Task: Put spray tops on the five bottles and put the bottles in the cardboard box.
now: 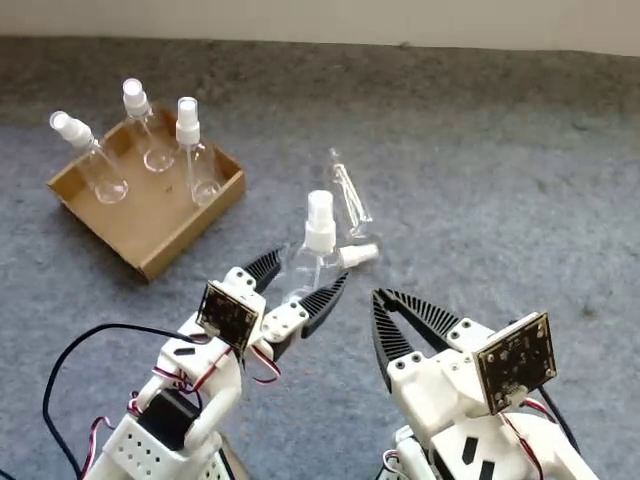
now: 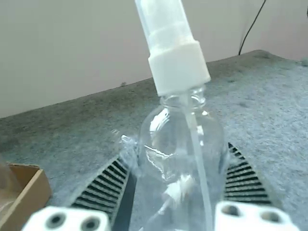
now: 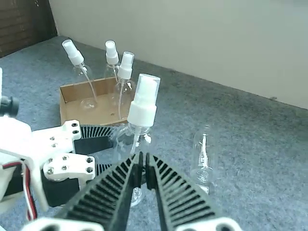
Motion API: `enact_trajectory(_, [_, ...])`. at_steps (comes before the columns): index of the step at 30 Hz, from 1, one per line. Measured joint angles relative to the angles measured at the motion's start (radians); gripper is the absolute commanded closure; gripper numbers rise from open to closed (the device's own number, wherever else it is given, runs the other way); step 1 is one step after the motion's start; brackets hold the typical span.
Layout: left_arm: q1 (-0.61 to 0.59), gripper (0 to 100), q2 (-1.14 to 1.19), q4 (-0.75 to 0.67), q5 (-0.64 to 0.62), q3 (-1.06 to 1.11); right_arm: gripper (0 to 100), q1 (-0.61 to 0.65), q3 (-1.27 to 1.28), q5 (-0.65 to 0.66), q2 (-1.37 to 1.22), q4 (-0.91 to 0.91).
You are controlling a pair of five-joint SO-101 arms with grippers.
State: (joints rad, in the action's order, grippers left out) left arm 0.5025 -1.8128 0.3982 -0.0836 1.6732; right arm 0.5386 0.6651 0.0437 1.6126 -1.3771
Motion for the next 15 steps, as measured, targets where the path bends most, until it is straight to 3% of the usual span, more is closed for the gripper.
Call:
enact_trajectory(7, [-0.147,88,0.0,-0.049,0.0,0.0,98.8,0.0,0.146,0.0,0.0,0.002])
enact_trajectory(15, [-0.164,88,0.0,-0.216,0.0,0.0,98.8,0.002,0.368,0.0,0.0,0.11])
